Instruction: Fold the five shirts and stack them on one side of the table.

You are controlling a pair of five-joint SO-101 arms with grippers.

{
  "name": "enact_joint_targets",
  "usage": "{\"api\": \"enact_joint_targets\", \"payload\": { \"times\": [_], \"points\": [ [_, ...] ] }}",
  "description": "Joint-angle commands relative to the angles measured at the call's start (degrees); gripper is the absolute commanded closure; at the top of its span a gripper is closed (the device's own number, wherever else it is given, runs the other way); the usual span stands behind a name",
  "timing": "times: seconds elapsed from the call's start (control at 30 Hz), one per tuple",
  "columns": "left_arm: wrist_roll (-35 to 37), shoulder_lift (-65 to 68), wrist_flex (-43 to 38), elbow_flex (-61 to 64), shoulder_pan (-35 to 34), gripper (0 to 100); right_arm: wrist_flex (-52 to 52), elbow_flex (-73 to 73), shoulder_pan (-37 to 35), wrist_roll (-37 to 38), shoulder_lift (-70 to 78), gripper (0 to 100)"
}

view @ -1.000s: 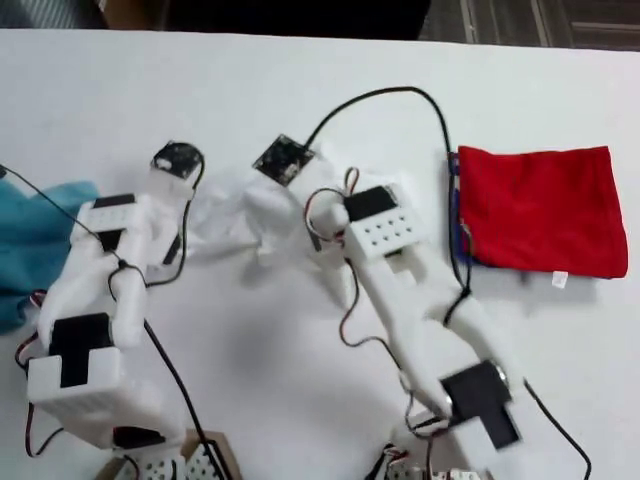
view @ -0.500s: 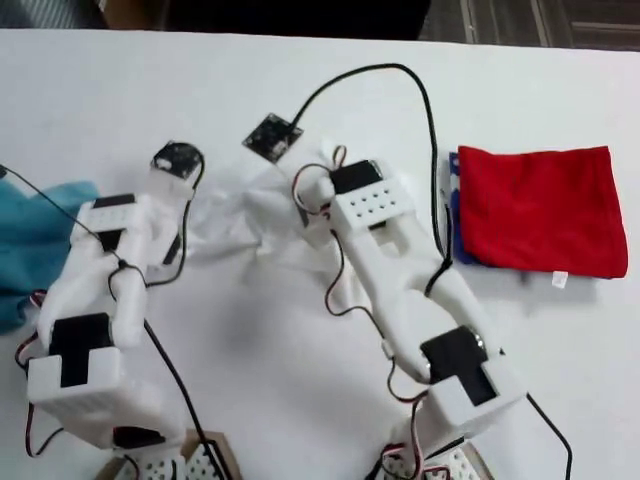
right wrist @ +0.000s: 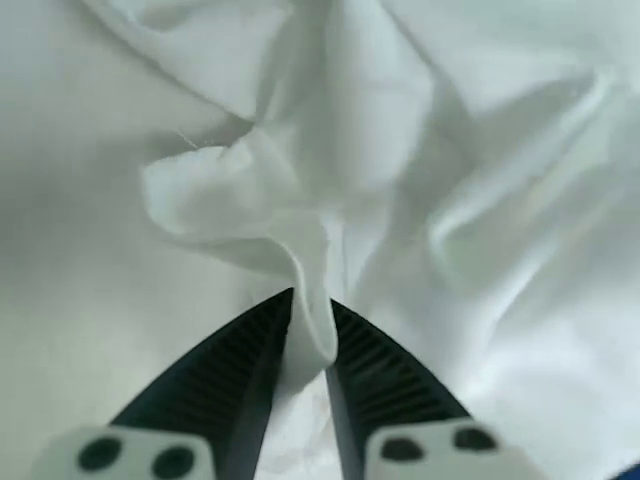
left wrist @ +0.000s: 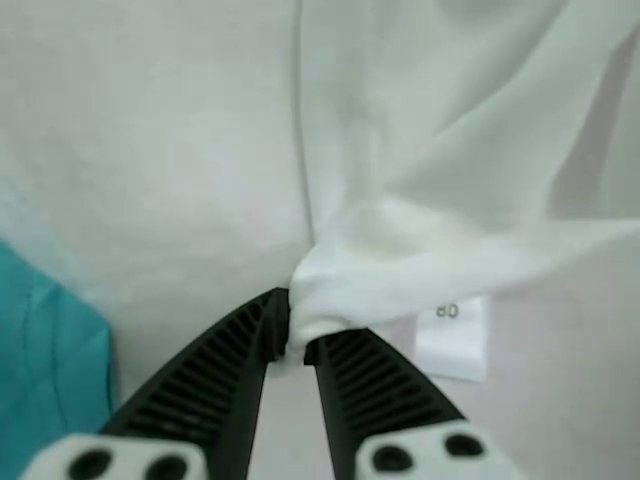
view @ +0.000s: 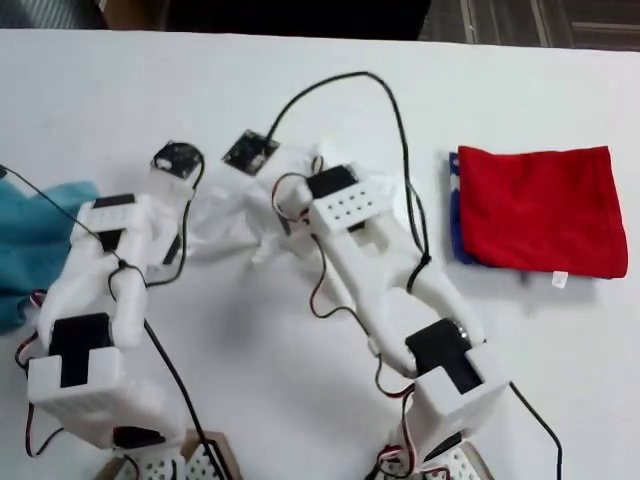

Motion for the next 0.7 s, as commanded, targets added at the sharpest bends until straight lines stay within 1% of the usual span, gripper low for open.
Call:
{"api": "enact_joint_targets", "payload": {
  "times": [0.0, 0.17, 0.2, 0.27, 0.37, 0.43, 0.53, 0.67],
  "points": [
    [0.18, -2.2, -0.97, 0.04, 1.14, 97, 4.97, -9.23, 2.24, 0.35, -1.71, 97.7],
    [0.26, -2.81, -0.44, -0.31, 1.14, 97, 10.24, -19.25, 7.69, 0.53, -5.49, 97.7],
    [0.26, -2.99, 0.88, -1.89, 1.14, 97, 10.59, -20.31, 9.01, 0.53, -5.93, 97.7],
    [0.26, -4.48, 7.65, -7.16, 0.97, 97, 10.42, -21.8, 11.82, 0.53, -6.64, 97.7],
    [-0.18, -8.18, 19.34, -18.77, 1.14, 98, 8.22, -24.09, 16.31, 0.18, -7.6, 97.7],
    [-3.08, -10.64, 25.93, -26.86, 1.14, 98, 6.46, -26.11, 18.68, 0.18, -8.66, 97.7],
    [-6.86, -12.84, 32.79, -36.7, 1.14, 98, 6.11, -29.63, 20.97, 0.09, -9.54, 97.7],
    [-7.56, -13.63, 40.44, -46.02, 1.14, 98, 8.66, -33.49, 22.37, 0.44, -10.86, 97.7]
  ]
}}
